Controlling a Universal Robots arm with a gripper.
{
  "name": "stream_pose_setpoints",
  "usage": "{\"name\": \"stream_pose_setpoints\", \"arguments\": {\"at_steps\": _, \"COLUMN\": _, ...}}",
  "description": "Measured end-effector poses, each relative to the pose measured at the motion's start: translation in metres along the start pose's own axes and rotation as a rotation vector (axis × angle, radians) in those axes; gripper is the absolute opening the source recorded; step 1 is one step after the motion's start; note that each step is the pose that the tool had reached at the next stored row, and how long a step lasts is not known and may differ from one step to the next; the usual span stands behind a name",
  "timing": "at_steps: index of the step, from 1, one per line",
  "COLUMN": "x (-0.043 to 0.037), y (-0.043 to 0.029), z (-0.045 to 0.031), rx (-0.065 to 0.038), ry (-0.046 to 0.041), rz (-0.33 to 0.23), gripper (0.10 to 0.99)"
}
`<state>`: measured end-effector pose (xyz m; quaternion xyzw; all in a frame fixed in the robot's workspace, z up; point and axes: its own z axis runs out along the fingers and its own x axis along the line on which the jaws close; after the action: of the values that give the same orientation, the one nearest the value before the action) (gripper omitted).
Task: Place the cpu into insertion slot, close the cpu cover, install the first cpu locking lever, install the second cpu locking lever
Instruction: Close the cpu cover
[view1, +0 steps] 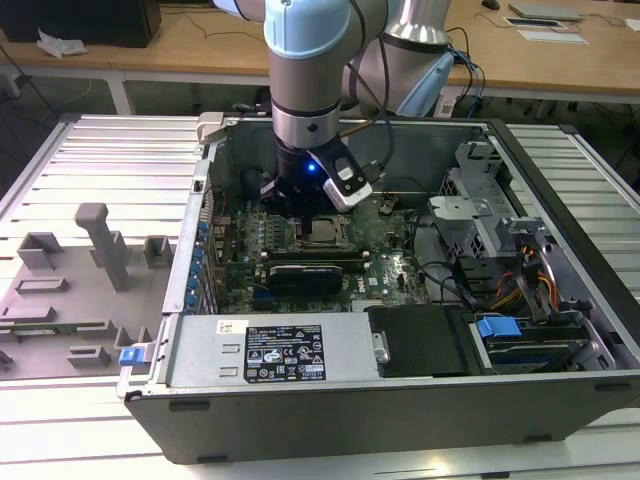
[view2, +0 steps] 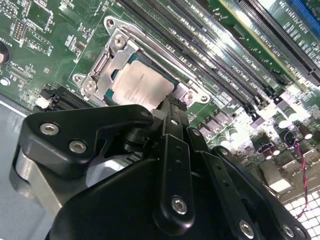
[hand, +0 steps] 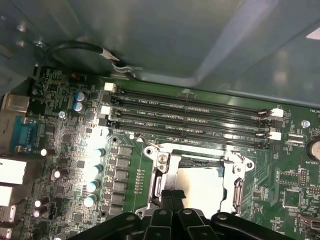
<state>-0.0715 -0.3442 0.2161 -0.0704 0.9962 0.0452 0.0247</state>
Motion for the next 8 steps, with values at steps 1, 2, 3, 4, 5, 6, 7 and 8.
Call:
{"name": "stream_pose_setpoints", "arguments": {"at_steps": 1, "x": 0.0002, "y": -0.0014, "z": -0.0001, "rx": 0.000, "ry": 0.0001, "rz": -0.001, "gripper": 0.106}}
{"name": "stream_pose_setpoints", "arguments": {"at_steps": 2, "x": 0.0003, "y": -0.0034, "z": 0.0000, "rx": 0.000, "ry": 0.0003, "rz": -0.003, "gripper": 0.106}}
{"name": "stream_pose_setpoints", "arguments": {"at_steps": 3, "x": -0.0002, "y": -0.0046, "z": 0.0006, "rx": 0.000, "ry": 0.0004, "rz": -0.003, "gripper": 0.106}}
{"name": "stream_pose_setpoints", "arguments": {"at_steps": 4, "x": -0.0007, "y": -0.0051, "z": 0.0015, "rx": 0.000, "ry": 0.0003, "rz": -0.003, "gripper": 0.106}}
{"name": "stream_pose_setpoints", "arguments": {"at_steps": 5, "x": -0.0009, "y": -0.0052, "z": 0.0023, "rx": 0.000, "ry": 0.0004, "rz": -0.003, "gripper": 0.106}}
{"name": "stream_pose_setpoints", "arguments": {"at_steps": 6, "x": -0.0012, "y": -0.0054, "z": 0.0035, "rx": 0.000, "ry": 0.0004, "rz": -0.003, "gripper": 0.106}}
{"name": "stream_pose_setpoints", "arguments": {"at_steps": 7, "x": -0.0014, "y": -0.0055, "z": 0.0041, "rx": 0.000, "ry": 0.0004, "rz": -0.003, "gripper": 0.106}}
{"name": "stream_pose_setpoints", "arguments": {"at_steps": 8, "x": -0.0016, "y": -0.0056, "z": 0.0051, "rx": 0.000, "ry": 0.0004, "rz": -0.003, "gripper": 0.106}}
